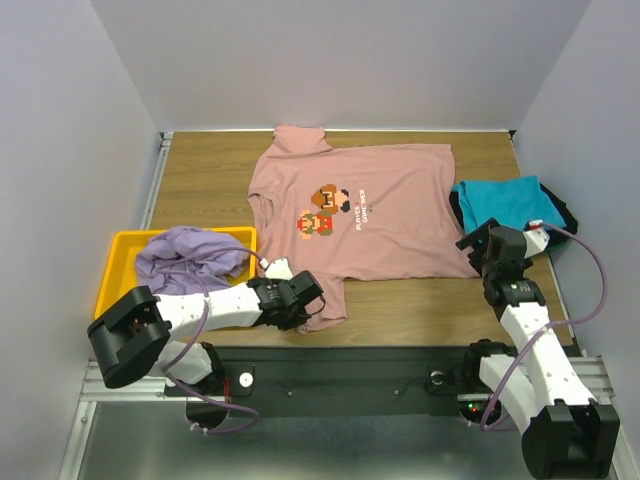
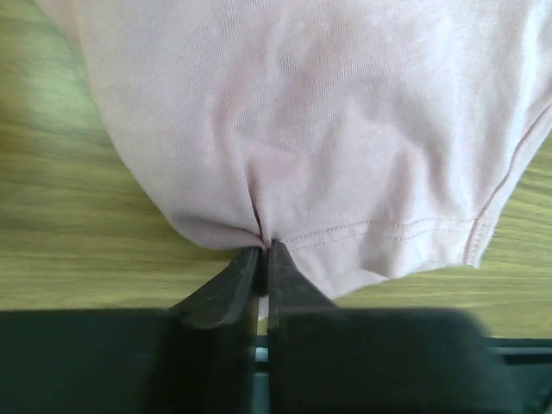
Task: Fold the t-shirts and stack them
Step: Fold the tshirt
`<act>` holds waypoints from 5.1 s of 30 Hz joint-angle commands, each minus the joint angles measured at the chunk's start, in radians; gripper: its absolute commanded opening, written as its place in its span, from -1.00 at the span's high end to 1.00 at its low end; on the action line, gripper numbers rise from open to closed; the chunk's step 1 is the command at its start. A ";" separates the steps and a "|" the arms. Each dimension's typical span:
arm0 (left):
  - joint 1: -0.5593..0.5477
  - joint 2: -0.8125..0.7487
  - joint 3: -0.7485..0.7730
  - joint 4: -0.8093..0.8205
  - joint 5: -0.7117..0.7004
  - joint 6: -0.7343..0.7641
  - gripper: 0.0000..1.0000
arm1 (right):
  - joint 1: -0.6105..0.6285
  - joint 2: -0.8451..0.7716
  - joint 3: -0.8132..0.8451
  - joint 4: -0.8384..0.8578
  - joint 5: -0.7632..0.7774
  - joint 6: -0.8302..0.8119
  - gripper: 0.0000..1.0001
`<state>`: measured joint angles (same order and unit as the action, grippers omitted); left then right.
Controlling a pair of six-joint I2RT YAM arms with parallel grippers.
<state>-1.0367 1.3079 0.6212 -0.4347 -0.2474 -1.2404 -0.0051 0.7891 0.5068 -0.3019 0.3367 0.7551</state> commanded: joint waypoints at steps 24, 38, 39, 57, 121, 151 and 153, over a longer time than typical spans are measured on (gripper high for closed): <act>0.017 -0.157 -0.135 0.022 0.050 0.154 1.00 | 0.004 0.084 -0.158 -0.099 0.110 0.262 -0.99; 0.038 -0.173 -0.107 0.008 0.031 0.141 1.00 | 0.004 0.280 -0.194 0.202 0.098 0.242 -0.44; 0.040 -0.171 -0.104 0.007 0.031 0.139 1.00 | 0.004 0.286 -0.194 0.208 0.091 0.240 -0.34; 0.044 -0.286 -0.093 -0.068 0.149 0.173 1.00 | 0.004 -0.097 -0.151 -0.115 0.067 0.131 0.99; 0.750 0.464 0.750 0.522 0.468 0.867 1.00 | 0.004 0.860 0.661 0.058 0.005 -0.211 0.98; 0.839 0.823 1.193 0.352 0.554 0.964 -0.87 | 0.004 0.974 0.745 0.216 -0.163 -0.303 -0.21; 0.836 0.768 1.166 0.358 0.557 0.957 -0.88 | 0.004 0.934 0.736 0.216 -0.189 -0.307 -0.65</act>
<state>-0.2043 2.1849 1.7550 -0.0692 0.3031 -0.2932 -0.0051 1.8042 1.2098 -0.1425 0.2077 0.4721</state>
